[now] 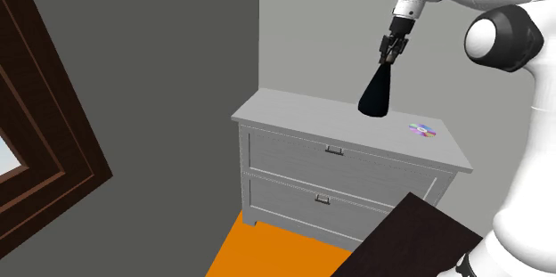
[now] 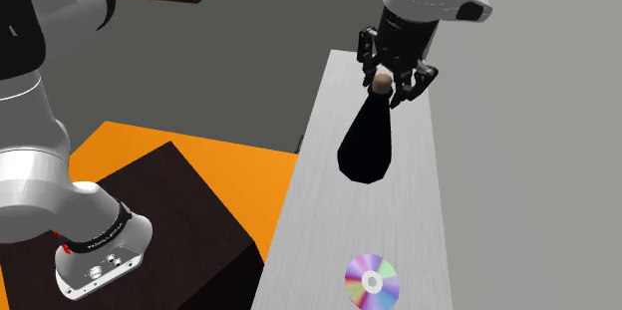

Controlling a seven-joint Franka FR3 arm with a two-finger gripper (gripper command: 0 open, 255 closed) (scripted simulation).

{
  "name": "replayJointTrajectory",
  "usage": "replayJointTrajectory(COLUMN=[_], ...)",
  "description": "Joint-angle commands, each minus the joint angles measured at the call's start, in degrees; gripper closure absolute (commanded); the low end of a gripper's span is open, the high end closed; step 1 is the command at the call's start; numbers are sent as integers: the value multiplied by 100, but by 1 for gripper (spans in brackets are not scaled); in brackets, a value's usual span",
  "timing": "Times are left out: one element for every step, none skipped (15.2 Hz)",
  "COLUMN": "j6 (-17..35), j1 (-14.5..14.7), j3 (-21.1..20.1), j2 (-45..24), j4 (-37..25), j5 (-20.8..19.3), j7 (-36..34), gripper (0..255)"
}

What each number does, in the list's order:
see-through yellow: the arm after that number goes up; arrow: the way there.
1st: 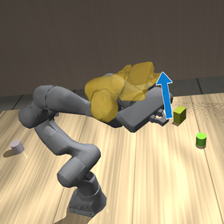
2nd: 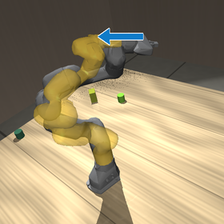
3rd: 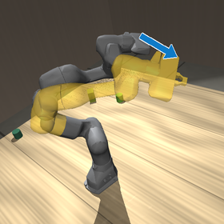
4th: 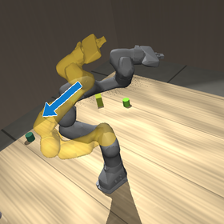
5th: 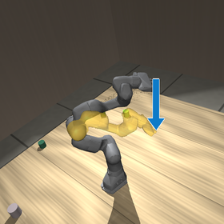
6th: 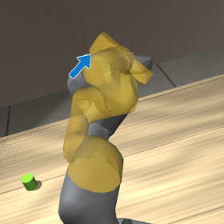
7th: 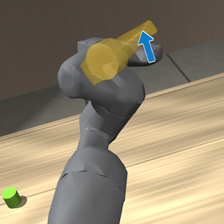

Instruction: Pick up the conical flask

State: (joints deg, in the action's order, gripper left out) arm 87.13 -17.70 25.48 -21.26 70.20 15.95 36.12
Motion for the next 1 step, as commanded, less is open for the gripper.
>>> replayJointTrajectory(j6=[-59], j1=[-14], j3=[1], j2=[-13], j4=[-81], j5=[8], j7=[-5], gripper=[255])
